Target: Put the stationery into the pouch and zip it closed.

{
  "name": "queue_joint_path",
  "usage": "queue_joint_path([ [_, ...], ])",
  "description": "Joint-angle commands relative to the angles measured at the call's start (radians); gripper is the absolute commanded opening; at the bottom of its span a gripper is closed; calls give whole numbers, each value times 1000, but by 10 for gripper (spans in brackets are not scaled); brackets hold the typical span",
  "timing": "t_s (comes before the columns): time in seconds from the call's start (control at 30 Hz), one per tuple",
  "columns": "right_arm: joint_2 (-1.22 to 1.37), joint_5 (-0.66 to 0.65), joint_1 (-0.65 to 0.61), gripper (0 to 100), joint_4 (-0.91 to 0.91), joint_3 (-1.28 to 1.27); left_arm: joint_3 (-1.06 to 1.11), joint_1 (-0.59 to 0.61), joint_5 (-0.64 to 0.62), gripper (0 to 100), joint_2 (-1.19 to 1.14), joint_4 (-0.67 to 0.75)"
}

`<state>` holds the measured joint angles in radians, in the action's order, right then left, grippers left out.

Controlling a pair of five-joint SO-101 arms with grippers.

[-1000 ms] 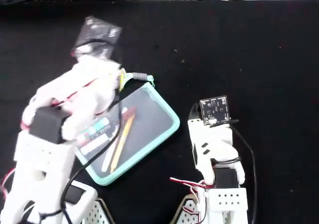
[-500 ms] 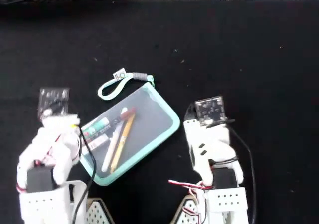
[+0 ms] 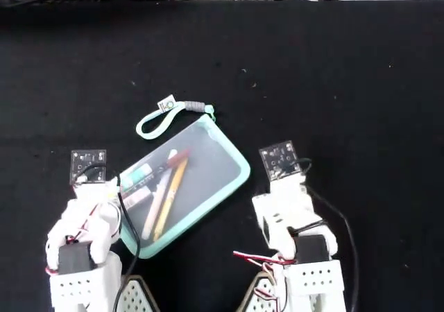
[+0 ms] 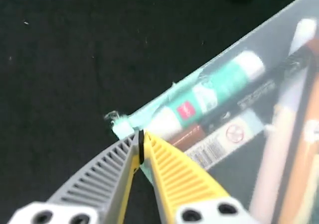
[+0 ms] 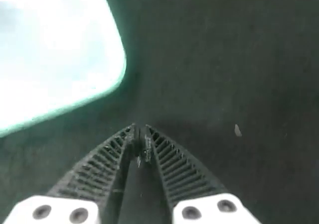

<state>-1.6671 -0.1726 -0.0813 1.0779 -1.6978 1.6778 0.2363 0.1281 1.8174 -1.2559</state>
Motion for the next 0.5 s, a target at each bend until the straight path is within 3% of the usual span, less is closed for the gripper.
queue_joint_path([
  [0.0,-12,5,-3,12,54,2,21,-8,-5,32,3,-17],
  [0.47,-12,49,44,12,115,8,21,-13,-6,30,2,-15],
])
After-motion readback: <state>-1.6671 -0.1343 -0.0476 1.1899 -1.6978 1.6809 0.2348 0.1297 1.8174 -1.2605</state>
